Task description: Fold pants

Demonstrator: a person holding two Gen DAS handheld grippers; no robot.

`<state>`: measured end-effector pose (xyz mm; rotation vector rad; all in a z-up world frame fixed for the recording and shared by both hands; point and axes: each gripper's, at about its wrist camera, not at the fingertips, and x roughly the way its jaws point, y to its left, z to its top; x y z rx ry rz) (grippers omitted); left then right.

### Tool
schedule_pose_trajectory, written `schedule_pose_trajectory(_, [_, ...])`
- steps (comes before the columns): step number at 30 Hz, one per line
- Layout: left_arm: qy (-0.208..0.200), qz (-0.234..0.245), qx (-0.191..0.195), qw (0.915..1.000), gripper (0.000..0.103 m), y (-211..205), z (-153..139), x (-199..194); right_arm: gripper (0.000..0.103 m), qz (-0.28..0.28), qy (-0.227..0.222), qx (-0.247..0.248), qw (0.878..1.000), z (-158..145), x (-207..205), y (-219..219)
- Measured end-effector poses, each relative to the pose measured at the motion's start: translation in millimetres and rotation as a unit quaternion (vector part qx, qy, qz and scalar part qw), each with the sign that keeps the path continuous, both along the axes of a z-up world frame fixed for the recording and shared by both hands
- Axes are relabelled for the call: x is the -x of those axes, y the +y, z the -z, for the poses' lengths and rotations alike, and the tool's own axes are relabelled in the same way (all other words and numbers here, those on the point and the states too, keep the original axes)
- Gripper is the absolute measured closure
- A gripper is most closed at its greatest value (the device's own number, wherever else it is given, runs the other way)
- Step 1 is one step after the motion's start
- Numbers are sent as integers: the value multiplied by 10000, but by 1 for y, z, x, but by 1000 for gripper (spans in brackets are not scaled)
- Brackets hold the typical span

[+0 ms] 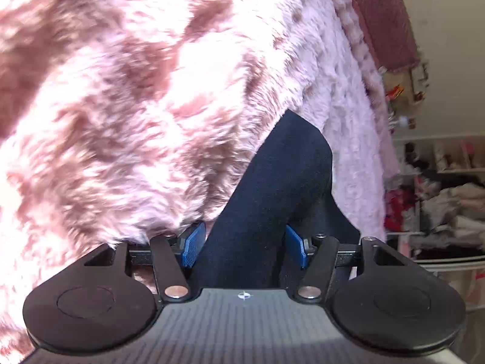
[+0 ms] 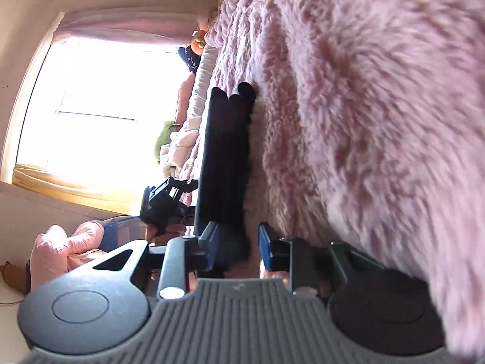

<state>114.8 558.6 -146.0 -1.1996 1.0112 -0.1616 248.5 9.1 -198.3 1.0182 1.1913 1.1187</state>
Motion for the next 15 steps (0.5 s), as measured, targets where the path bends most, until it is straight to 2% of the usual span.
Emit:
schedule_pose_trajectory(1, [-242, -286, 179, 9991, 37, 11, 3, 18, 70, -16, 21, -18, 10000, -3, 5, -14])
schedule_pose_trajectory(3, [-634, -808, 130, 9946, 35, 21, 3, 52, 50, -13, 61, 79, 9999, -12, 11, -36])
schedule_pose_trajectory(4, [-762, -1046, 115, 9915, 34, 22, 2, 69, 46, 20, 101, 184, 9998, -19, 13, -46])
schedule_pose_trajectory(5, [-827, -1188, -28, 9895, 30, 18, -2, 81, 40, 89, 121, 285, 9995, -26, 15, -54])
schedule_pose_trajectory(6, [-838, -1251, -369, 9879, 30, 11, -11, 91, 37, 210, 93, 442, 9988, -35, 17, -64])
schedule_pose_trajectory(7, [-815, -1279, -888, 9844, 30, -1, -24, 100, 34, 294, -30, 616, 9977, -45, 19, -70])
schedule_pose_trajectory(8, [-721, -1304, -1499, 9774, 30, -16, -40, 106, 30, 399, -152, 813, 9958, -54, 22, -77])
schedule_pose_trajectory(9, [-643, -1352, -2138, 9653, 30, -34, -59, 110, 29, 522, -166, 958, 9939, -62, 26, -80])
schedule_pose_trajectory(10, [-633, -1491, -2762, 9474, 30, -56, -79, 117, 29, 615, -96, 955, 9935, -68, 33, -82])
schedule_pose_trajectory(11, [-648, -1732, -3142, 9312, 30, -76, -96, 126, 29, 682, -39, 926, 9934, -73, 38, -80])
schedule_pose_trajectory(12, [-653, -2072, -3373, 9160, 30, -98, -114, 137, 29, 760, -46, 995, 9921, -81, 43, -78])
schedule_pose_trajectory(13, [-605, -2306, -3456, 9076, 30, -112, -130, 147, 29, 751, -154, 1078, 9912, -89, 49, -74])
schedule_pose_trajectory(15, [-519, -2620, -3423, 9008, 30, -142, -155, 162, 29, 515, -696, 1469, 9854, -113, 63, -53])
